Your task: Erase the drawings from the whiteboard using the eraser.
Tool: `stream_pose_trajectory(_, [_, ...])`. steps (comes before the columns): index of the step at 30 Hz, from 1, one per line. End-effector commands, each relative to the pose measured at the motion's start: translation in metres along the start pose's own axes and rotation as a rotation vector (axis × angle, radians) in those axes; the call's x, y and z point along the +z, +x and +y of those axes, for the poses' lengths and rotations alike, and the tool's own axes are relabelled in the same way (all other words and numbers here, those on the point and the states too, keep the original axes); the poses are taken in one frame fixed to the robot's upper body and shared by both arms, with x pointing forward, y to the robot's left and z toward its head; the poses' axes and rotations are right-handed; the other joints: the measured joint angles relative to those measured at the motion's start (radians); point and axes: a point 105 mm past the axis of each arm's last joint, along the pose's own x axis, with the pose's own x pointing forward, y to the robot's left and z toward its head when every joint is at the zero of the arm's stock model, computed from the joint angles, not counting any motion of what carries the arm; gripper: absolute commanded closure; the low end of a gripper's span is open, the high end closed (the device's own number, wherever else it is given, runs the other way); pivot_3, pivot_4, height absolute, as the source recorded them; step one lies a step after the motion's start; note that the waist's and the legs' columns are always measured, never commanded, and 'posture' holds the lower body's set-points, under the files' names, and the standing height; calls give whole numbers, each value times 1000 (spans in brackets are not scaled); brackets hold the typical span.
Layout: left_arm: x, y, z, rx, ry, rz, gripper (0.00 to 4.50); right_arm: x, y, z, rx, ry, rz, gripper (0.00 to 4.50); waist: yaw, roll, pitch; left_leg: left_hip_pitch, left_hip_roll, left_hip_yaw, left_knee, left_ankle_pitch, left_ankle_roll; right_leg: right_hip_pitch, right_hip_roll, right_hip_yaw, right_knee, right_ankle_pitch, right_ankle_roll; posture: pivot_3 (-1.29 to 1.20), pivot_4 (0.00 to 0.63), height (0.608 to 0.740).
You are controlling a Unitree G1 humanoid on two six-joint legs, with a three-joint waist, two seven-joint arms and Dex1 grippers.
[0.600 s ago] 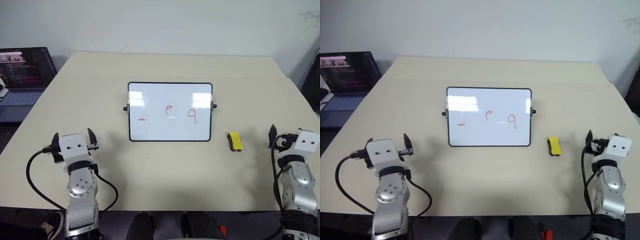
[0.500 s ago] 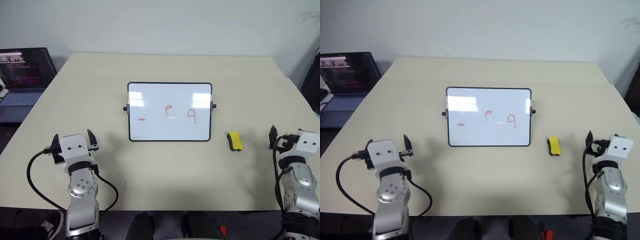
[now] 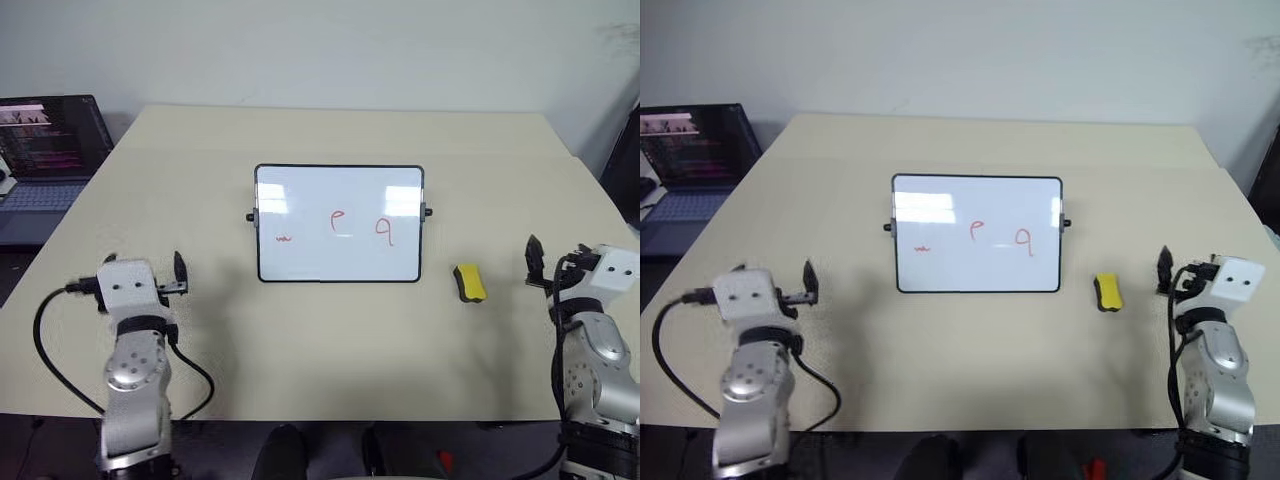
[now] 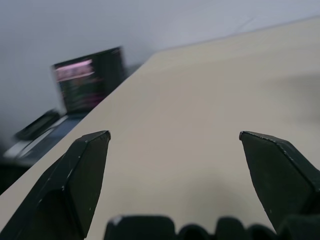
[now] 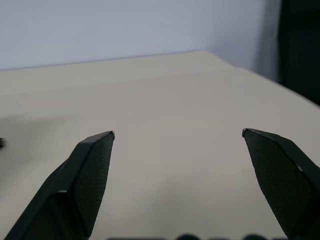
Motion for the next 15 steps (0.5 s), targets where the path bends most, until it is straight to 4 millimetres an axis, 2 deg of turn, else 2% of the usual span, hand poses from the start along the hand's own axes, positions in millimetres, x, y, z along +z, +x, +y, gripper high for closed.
stream_pose_trajectory(1, [51,10,-31,-336,-65,-166,0,22,-6,17,64,47,-23,24,4,1,1,0,0,0,0,0,0,0,0,0,0,0,0,0,150,740])
stream_pose_trajectory(4, [64,11,-63,-681,-97,-142,0,29,-18,30,101,74,2,24,4,1,1,-1,-1,-1,0,0,0,-1,0,-1,-1,0,0,0,150,740])
stream_pose_trajectory(5, [69,8,-72,-789,-106,-129,0,31,-23,39,124,78,7,24,2,1,1,-2,0,-1,0,0,0,-1,0,-1,-1,0,0,0,150,740])
stream_pose_trajectory(8, [79,-10,-98,-1080,-74,-97,0,22,-32,56,182,82,99,24,-7,2,1,-2,0,-2,-1,0,0,-2,0,-1,-1,-1,1,0,150,740])
stream_pose_trajectory(11, [78,-25,-114,-1254,-40,-72,0,11,-36,63,190,60,174,24,-17,2,1,-1,1,-3,-1,0,0,-2,1,2,-1,-2,2,0,150,740])
stream_pose_trajectory(15, [66,-49,-135,-1463,48,-47,0,5,-41,74,202,57,213,24,-18,3,2,-1,1,-4,-1,0,0,-2,1,1,-1,-3,3,0,150,740])
